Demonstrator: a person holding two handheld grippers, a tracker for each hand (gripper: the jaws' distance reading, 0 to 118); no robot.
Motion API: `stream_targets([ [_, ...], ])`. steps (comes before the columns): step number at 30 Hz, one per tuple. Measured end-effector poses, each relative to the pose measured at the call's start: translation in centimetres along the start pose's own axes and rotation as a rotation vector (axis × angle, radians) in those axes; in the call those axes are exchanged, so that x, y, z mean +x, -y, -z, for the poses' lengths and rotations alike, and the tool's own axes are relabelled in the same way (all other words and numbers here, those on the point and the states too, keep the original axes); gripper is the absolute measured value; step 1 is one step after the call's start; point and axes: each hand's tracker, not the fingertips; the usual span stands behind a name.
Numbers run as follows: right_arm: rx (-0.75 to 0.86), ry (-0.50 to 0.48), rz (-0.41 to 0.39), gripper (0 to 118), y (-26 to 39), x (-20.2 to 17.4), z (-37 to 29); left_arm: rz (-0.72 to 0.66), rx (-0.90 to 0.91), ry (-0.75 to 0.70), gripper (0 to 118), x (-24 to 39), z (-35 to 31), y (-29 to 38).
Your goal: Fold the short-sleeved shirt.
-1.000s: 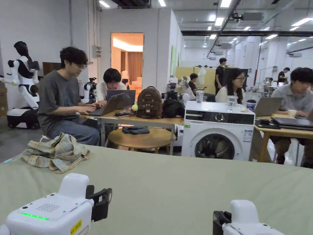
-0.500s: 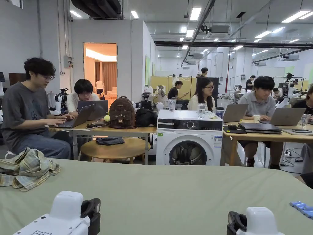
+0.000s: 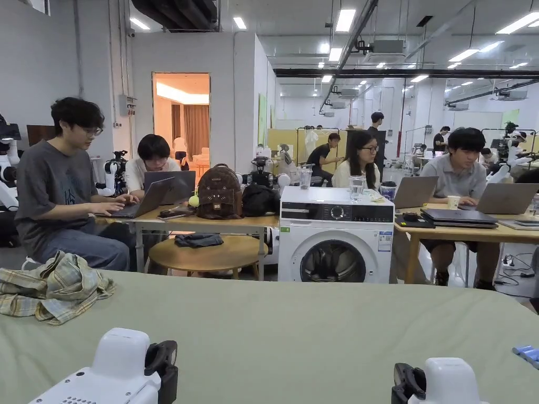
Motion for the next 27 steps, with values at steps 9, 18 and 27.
stream_targets([
  [9,0.041,0.018,-0.015,76,-0.2,-0.3,-0.5,0.026,0.013,-0.013,57,0.5,0.2,-0.3],
  [18,0.11,0.018,-0.033,103,-0.5,-0.9,-1.7,-0.01,0.073,-0.032,98,0.5,-0.9,-0.5],
  [27,0.131,0.01,-0.034,103,-0.9,-1.3,-2.3,-0.013,0.08,-0.047,98,0.4,-1.7,-0.3],
])
